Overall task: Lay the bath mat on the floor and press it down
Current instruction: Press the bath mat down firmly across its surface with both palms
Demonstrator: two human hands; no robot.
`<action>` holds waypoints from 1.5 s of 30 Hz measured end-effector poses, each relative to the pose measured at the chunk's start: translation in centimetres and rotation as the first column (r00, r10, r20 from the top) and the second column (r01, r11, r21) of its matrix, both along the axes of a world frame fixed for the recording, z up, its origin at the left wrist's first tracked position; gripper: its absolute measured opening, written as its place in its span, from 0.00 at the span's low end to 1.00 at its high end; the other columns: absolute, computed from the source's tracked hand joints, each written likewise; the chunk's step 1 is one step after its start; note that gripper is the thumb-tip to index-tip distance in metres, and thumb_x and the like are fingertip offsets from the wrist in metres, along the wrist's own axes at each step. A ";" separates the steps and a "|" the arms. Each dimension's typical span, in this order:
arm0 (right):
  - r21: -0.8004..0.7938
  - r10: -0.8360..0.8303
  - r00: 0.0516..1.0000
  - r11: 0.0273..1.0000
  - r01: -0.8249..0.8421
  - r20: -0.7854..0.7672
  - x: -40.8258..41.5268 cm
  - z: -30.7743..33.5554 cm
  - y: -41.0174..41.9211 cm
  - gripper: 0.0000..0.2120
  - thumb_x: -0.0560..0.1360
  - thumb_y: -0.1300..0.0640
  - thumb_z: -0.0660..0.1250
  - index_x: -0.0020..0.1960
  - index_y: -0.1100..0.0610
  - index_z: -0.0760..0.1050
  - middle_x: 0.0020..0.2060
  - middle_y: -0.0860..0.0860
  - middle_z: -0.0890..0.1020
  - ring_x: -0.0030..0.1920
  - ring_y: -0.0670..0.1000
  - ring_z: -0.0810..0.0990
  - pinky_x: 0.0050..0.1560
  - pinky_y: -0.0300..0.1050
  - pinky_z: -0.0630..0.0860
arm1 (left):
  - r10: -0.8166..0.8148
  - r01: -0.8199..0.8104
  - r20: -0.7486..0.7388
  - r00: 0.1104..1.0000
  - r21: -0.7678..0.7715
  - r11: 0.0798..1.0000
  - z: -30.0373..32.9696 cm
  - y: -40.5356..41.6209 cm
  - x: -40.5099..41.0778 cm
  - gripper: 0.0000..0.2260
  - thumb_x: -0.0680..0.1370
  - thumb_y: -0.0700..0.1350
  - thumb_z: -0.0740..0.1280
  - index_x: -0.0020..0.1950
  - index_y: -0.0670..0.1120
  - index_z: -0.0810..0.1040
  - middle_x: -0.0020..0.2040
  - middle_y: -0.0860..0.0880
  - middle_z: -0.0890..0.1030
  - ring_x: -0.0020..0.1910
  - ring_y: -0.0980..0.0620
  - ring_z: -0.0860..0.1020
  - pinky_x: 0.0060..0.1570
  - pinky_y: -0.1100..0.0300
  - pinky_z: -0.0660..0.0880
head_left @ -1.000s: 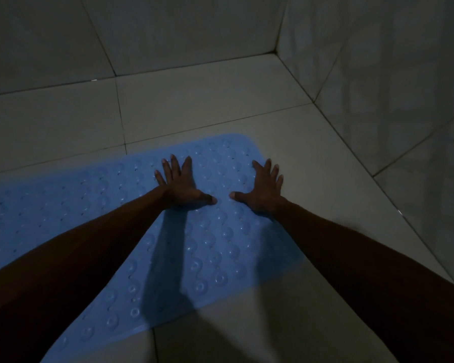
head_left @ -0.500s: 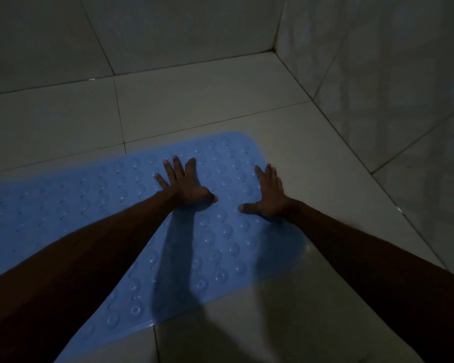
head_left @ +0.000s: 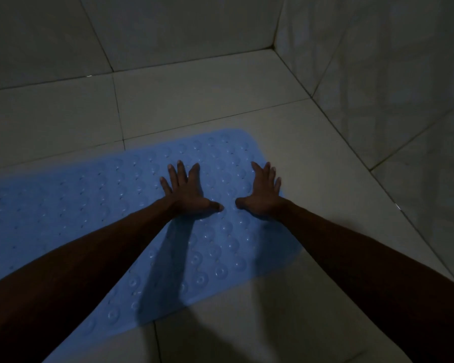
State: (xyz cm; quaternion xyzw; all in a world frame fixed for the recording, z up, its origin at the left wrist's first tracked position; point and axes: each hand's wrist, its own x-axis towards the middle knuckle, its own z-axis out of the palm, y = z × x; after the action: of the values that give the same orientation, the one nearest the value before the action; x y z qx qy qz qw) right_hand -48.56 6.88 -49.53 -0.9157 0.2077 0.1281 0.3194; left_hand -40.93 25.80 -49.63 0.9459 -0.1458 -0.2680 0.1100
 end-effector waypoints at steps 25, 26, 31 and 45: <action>-0.071 0.314 0.949 0.947 -0.315 -0.026 -3.3 0.3 -2.4 0.54 0.69 0.36 0.73 0.80 0.51 0.42 0.78 0.57 0.35 0.77 0.56 0.32 0.75 0.56 0.33 | -0.100 0.100 -0.024 0.995 -0.007 0.995 0.4 0.1 -2.3 0.62 0.58 0.76 0.69 0.77 0.53 0.35 0.75 0.43 0.28 0.73 0.40 0.29 0.68 0.36 0.32; -0.076 0.301 0.954 0.951 -0.300 0.001 -3.6 0.1 -2.2 0.54 0.68 0.35 0.72 0.80 0.50 0.44 0.78 0.57 0.37 0.77 0.56 0.33 0.75 0.56 0.33 | -0.098 0.098 -0.019 0.995 -0.005 0.995 0.4 0.1 -2.4 0.62 0.59 0.75 0.69 0.77 0.53 0.35 0.74 0.43 0.27 0.73 0.40 0.28 0.68 0.36 0.32; -0.083 0.185 0.959 0.982 -0.171 0.215 -6.1 -1.7 -1.5 0.46 0.67 0.29 0.61 0.78 0.53 0.56 0.80 0.52 0.49 0.79 0.51 0.44 0.76 0.51 0.37 | -0.109 0.109 -0.044 0.993 0.006 0.994 0.8 -0.1 -2.6 0.64 0.58 0.74 0.70 0.77 0.53 0.32 0.73 0.42 0.25 0.71 0.40 0.26 0.66 0.36 0.29; 0.007 0.395 0.918 0.919 -0.395 -0.045 -6.0 -0.3 -3.3 0.57 0.68 0.40 0.76 0.80 0.51 0.40 0.78 0.52 0.33 0.77 0.51 0.32 0.72 0.48 0.30 | -0.222 0.222 0.002 0.975 -0.005 0.975 0.3 -0.3 -4.6 0.56 0.62 0.75 0.63 0.78 0.54 0.37 0.76 0.44 0.30 0.73 0.40 0.28 0.65 0.32 0.30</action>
State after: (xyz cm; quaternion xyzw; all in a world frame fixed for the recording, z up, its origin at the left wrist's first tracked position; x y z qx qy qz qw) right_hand -54.60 3.55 -49.79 -0.9359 0.0262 0.2104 0.2814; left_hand -45.57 25.53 -49.28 0.9236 -0.2515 -0.2774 0.0819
